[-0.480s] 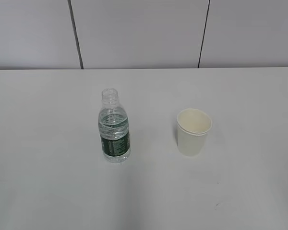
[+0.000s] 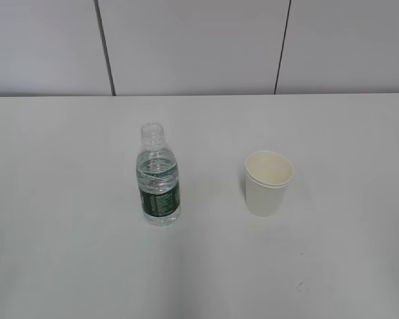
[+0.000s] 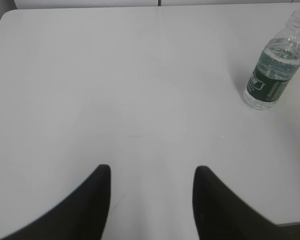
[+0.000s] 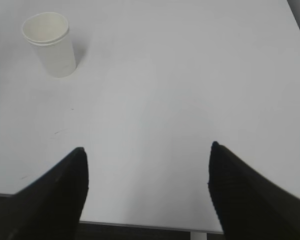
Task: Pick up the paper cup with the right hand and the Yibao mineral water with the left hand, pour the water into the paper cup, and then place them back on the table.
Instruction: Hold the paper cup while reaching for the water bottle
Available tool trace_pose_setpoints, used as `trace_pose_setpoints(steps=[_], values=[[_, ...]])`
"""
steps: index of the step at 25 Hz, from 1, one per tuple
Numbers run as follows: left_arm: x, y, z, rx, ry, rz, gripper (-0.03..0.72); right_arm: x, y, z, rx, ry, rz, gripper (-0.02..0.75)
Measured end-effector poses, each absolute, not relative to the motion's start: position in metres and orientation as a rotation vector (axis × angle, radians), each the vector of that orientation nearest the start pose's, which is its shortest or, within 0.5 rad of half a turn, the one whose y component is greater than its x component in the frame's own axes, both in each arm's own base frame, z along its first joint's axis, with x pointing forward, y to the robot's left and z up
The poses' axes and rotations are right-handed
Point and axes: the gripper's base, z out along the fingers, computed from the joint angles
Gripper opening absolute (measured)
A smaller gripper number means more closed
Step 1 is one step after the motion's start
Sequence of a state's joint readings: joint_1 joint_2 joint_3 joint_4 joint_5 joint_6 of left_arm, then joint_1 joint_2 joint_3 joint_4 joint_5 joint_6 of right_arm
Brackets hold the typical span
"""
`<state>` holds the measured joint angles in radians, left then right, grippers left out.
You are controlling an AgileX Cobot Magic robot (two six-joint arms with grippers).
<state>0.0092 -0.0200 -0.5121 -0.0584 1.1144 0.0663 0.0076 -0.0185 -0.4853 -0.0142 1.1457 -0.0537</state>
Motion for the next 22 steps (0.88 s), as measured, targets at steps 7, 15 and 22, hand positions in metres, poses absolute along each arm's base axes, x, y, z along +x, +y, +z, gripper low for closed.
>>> trace_pose_setpoints(steps=[7, 15, 22], values=[[-0.0117, -0.0049, 0.2762, 0.065, 2.064, -0.023, 0.335, -0.0098, -0.0013, 0.2664, -0.064, 2.125, -0.045, 0.585], [-0.0117, -0.0049, 0.2762, 0.065, 2.064, -0.023, 0.332, -0.0098, -0.0013, 0.2664, -0.064, 2.125, -0.045, 0.585], [-0.0117, -0.0049, 0.2762, 0.065, 2.064, -0.023, 0.332, -0.0098, -0.0013, 0.2664, -0.064, 2.125, -0.045, 0.585]])
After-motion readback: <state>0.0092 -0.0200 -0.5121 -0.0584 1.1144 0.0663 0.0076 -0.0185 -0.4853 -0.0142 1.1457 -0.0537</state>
